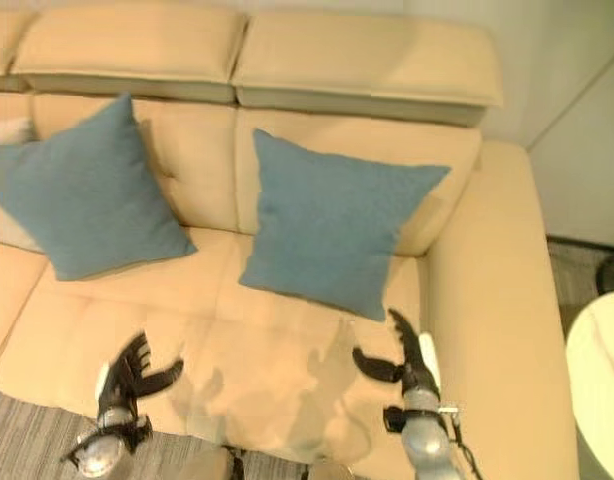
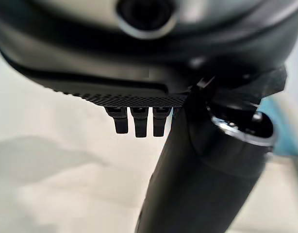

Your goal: Pick up all the scattered cushions and arrange them neatly on the sofa.

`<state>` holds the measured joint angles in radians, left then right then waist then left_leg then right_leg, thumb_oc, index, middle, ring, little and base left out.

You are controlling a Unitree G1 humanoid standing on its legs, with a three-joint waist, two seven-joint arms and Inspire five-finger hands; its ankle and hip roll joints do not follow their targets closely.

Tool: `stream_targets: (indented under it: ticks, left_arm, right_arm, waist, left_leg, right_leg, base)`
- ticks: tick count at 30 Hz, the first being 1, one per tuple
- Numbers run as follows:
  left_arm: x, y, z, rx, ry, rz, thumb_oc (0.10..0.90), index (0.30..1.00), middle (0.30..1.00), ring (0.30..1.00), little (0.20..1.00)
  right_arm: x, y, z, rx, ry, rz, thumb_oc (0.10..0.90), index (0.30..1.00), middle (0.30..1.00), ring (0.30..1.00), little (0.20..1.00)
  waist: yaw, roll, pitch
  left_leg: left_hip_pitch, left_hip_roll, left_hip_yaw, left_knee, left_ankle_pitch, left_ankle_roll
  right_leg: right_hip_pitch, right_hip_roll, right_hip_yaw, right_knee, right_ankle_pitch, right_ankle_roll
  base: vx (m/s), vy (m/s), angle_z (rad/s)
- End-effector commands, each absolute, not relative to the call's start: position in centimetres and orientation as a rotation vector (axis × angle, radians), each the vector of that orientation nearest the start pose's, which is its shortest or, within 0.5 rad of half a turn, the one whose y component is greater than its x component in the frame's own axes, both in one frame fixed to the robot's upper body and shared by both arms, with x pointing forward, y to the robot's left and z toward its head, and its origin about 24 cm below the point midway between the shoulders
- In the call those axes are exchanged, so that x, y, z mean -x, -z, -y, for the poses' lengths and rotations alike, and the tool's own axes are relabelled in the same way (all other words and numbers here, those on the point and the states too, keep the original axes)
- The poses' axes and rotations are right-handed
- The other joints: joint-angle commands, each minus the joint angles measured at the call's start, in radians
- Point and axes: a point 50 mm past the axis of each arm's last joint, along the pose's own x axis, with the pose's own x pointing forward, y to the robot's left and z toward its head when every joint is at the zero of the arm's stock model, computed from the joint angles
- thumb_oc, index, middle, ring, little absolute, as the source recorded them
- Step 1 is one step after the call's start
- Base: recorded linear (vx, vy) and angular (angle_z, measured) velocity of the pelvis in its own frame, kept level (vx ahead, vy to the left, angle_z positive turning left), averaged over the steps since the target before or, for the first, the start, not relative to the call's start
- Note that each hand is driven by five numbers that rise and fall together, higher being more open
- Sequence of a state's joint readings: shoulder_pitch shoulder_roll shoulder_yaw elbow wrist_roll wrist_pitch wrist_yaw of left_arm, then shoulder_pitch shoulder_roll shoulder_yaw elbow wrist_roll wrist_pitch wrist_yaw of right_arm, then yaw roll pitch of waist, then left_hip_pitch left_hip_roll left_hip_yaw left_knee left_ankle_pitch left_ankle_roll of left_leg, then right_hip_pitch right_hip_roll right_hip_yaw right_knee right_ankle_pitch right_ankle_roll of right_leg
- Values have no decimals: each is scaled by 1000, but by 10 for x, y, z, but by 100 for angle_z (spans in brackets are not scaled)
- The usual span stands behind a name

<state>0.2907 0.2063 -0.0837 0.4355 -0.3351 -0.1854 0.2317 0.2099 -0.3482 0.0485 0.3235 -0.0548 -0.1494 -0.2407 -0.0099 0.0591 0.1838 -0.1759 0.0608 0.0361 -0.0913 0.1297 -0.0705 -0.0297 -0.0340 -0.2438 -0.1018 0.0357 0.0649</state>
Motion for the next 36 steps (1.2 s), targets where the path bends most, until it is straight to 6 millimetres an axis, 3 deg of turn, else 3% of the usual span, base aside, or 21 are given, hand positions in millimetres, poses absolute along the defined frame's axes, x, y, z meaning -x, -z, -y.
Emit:
stream_targets:
  ticks: [1,2,4,5,7,9,11,13,18,21,23,26,29,30,31,34,36]
  left_arm:
    - [-178,55,-220,28,-291,-324,800,900,900,900,900]
    - [-178,55,-220,27,-292,-324,800,900,900,900,900]
    - [-175,58,-216,42,-284,-343,800,900,900,900,900]
    - [-173,60,-214,39,-268,-352,800,900,900,900,900]
    - [-175,59,-212,37,-254,-346,800,900,900,900,900]
    - [-177,58,-210,36,-244,-343,800,900,900,900,900]
    - [-183,55,-205,16,-203,-332,800,900,900,900,900]
    - [-187,52,-204,-4,-184,-320,800,900,900,900,900]
    - [-192,47,-209,-44,-166,-304,800,900,900,900,900]
    - [-191,49,-214,-88,-159,-316,800,900,900,900,900]
    - [-194,45,-215,-107,-157,-299,800,900,900,900,900]
    - [-196,44,-214,-122,-146,-293,800,900,900,900,900]
    - [-198,45,-214,-143,-140,-302,800,900,900,900,900]
    - [-198,45,-214,-143,-140,-303,800,900,900,900,900]
    - [-200,44,-212,-135,-146,-294,800,900,900,900,900]
    - [-201,43,-210,-105,-156,-285,800,900,900,900,900]
    - [-197,46,-203,-47,-158,-296,800,900,900,900,900]
  right_arm:
    - [-210,14,246,403,259,-160,800,900,900,900,900]
    - [-210,14,246,403,259,-159,800,900,900,900,900]
    - [-210,18,242,373,258,-176,800,900,900,900,900]
    - [-210,21,240,359,253,-191,800,900,900,900,900]
    - [-208,24,239,346,249,-208,800,900,900,900,900]
    - [-207,26,240,343,252,-218,800,900,900,900,900]
    - [-203,33,240,334,247,-254,800,900,900,900,900]
    - [-205,33,238,338,239,-256,800,900,900,900,900]
    - [-210,36,223,327,193,-263,800,900,900,900,900]
    - [-212,38,214,318,173,-264,800,900,900,900,900]
    - [-213,36,208,292,169,-251,800,900,900,900,900]
    - [-211,39,208,281,170,-262,800,900,900,900,900]
    - [-212,40,206,273,163,-261,800,900,900,900,900]
    - [-212,40,206,273,163,-261,800,900,900,900,900]
    - [-214,37,205,261,161,-247,800,900,900,900,900]
    - [-216,34,207,260,164,-234,800,900,900,900,900]
    - [-218,28,212,268,173,-209,800,900,900,900,900]
  waist:
    - [16,-71,-64]
    - [14,-71,-67]
    - [8,-90,-66]
    - [-4,-97,-63]
    - [-20,-102,-69]
    - [-30,-103,-72]
    - [-58,-85,-91]
    - [-65,-98,-86]
    - [-56,-113,-72]
    - [-43,-118,-62]
    - [-64,-124,-53]
    - [-73,-126,-61]
    - [-67,-130,-75]
    - [-69,-130,-74]
    - [-74,-132,-76]
    - [-73,-131,-77]
    - [-72,-131,-66]
  left_leg:
    - [-67,11,70,178,-69,-24]
    - [-75,11,68,181,-68,-23]
    - [-59,4,74,257,-143,-5]
    - [-19,26,93,310,-195,-2]
    - [30,66,136,336,-211,-8]
    - [60,89,163,334,-216,-15]
    - [158,103,202,247,-255,-34]
    - [160,64,206,195,-236,-19]
    - [163,13,189,125,-224,9]
    - [183,-10,177,75,-215,29]
    - [189,-25,133,44,-201,43]
    - [182,-43,84,31,-184,57]
    - [165,-67,34,20,-166,65]
    - [167,-67,32,20,-167,65]
    - [160,-82,2,26,-162,59]
    - [144,-94,-6,58,-179,53]
    - [95,-103,5,178,-213,37]
  right_leg:
    - [-76,-36,-5,15,-44,38]
    - [-81,-37,-7,15,-42,38]
    - [-88,-65,-31,15,-21,38]
    - [-81,-79,-53,15,-12,38]
    - [-77,-92,-80,15,-5,40]
    - [-72,-99,-98,15,-1,42]
    - [-48,-100,-134,15,-3,67]
    - [-60,-128,-150,15,44,77]
    - [-82,-158,-132,39,71,101]
    - [-109,-180,-100,118,60,115]
    - [-156,-129,71,161,43,117]
    - [-156,-27,187,203,-14,94]
    - [-134,36,226,216,-58,68]
    - [-131,36,225,217,-60,67]
    - [-113,51,276,202,-66,52]
    - [-95,41,274,177,-59,47]
    - [-61,12,233,148,-63,32]
  base:
    - [-328,-23,83]
    - [-162,4,83]
    - [-131,42,56]
    - [-142,98,8]
    - [-103,123,43]
    - [-55,122,87]
    - [39,242,61]
    - [-85,233,75]
    - [-95,238,13]
    - [-72,182,-4]
    - [-38,149,36]
    - [-10,70,18]
    - [1,5,71]
    - [35,-28,81]
    - [42,-53,70]
    - [45,-52,84]
    - [31,-30,97]
